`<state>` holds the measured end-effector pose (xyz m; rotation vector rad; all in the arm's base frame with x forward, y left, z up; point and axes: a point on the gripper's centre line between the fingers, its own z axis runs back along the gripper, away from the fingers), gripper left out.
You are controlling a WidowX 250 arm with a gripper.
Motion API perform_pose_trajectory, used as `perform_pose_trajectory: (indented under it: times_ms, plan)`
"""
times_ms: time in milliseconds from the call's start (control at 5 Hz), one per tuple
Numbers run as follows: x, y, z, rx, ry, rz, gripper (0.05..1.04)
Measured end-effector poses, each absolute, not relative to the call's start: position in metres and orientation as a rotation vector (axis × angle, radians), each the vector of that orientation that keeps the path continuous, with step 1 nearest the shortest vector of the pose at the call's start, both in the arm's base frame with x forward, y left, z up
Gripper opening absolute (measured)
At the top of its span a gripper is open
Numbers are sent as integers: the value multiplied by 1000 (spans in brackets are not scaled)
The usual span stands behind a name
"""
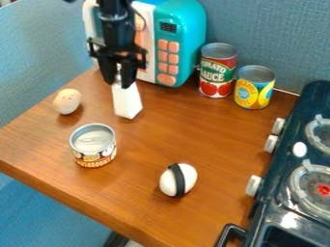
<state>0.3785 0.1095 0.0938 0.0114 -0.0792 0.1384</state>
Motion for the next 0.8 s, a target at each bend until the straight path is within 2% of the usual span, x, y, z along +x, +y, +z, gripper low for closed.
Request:
perform_pose_trajectory:
  times_ms: [200,600,800]
  plan:
    - [372,91,118,56,-146,111,513]
    - [380,0,120,83,-155,-125,513]
    - [378,-29,120,80,-147,-227,513]
